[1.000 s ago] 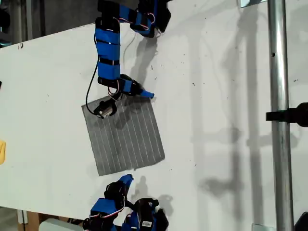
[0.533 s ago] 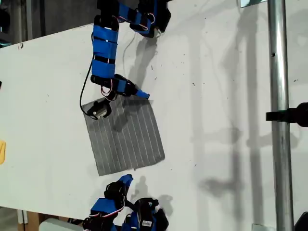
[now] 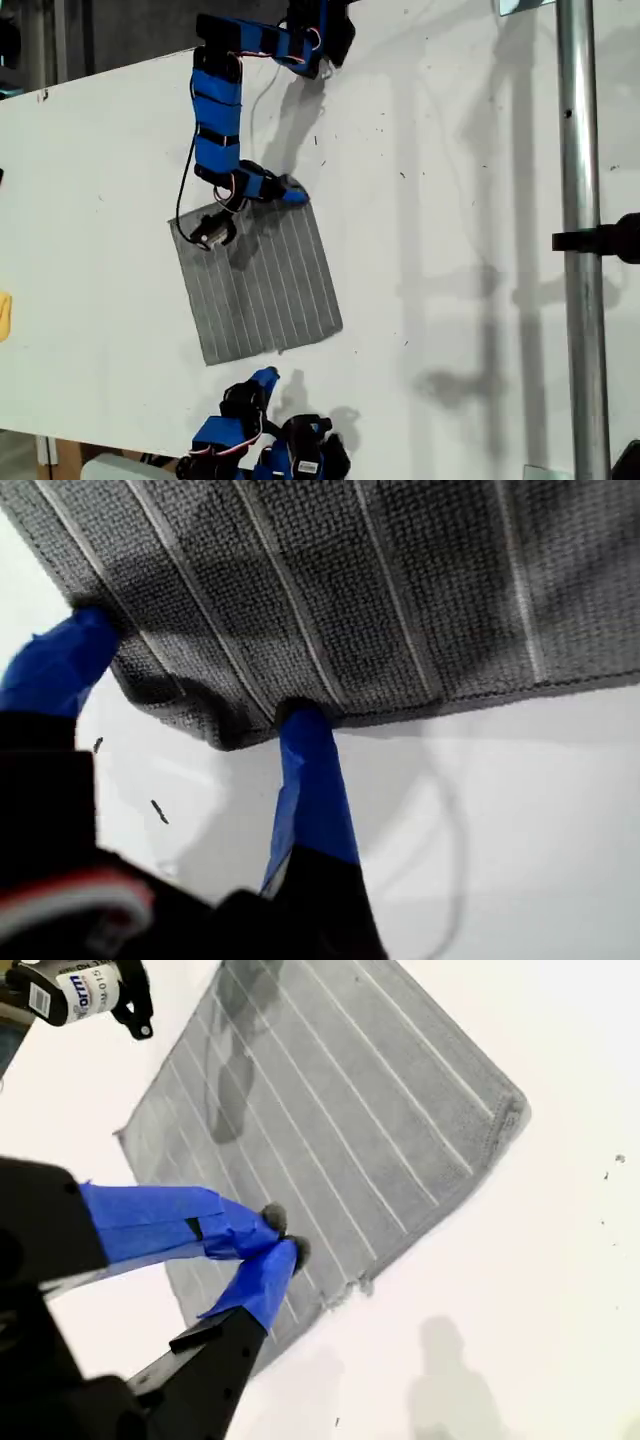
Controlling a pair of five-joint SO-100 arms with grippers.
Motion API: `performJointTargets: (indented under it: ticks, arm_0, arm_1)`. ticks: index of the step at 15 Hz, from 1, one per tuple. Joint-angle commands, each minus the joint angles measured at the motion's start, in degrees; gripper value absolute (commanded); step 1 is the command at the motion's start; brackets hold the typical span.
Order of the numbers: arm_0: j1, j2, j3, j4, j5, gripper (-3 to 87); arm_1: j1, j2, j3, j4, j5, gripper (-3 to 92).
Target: Grasp corners of a towel and fold twice.
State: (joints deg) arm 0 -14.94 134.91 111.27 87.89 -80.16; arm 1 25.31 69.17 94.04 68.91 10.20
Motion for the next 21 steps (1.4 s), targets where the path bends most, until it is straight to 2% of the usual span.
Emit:
performJointTargets:
  ticks: [1, 3, 4, 6, 8, 9, 10, 11, 15, 18, 21]
  arm_0:
    - [-0.9, 1.2, -0.3, -0.2, -0.5, -0.7]
    - [-0.9, -0.3, -0.8, -0.1, -0.9, -0.7]
    - [-0.4, -3.1, -2.6, 0.4, -1.2, -0.7]
    - [2.0, -12.3, -11.2, 2.6, -1.1, -0.7]
    - [3.5, -24.4, -23.7, 6.7, 3.9, -0.7]
    - [3.6, -26.5, -25.8, 6.0, 5.2, 5.6]
    - [3.9, -26.5, -26.5, 4.7, 6.3, 21.7]
    - [4.4, -26.6, -27.8, 4.6, 7.6, 30.8]
    - [6.8, -32.2, -28.9, 2.4, 11.9, 33.6]
    - [9.5, -41.6, -29.8, 1.0, 11.3, 33.3]
    - [9.7, -47.8, -27.2, -4.9, 10.5, 32.9]
  arm_1:
    - [0.6, -0.7, -0.6, -1.9, -0.4, 3.8]
    - [-0.4, -0.7, -1.3, -1.9, 0.3, 3.1]
    - [-0.8, -0.8, -1.6, -2.0, 0.5, -0.2]
    - [-1.0, -0.8, -1.7, -2.1, 1.0, -0.2]
    - [-1.2, -0.8, -1.7, -2.5, 1.1, -0.2]
    - [-1.2, -0.8, -1.7, -2.5, 1.1, -0.2]
    - [-1.5, -1.1, -1.7, -2.5, 1.0, -0.2]
    - [-1.8, -1.1, -1.7, -2.3, 0.8, -0.2]
    - [-1.8, -1.1, -1.7, -2.4, 0.8, -0.2]
    - [-2.1, -1.2, -1.7, -2.3, 0.8, -0.2]
    - [-2.3, -1.3, -1.7, -2.3, 0.9, -0.2]
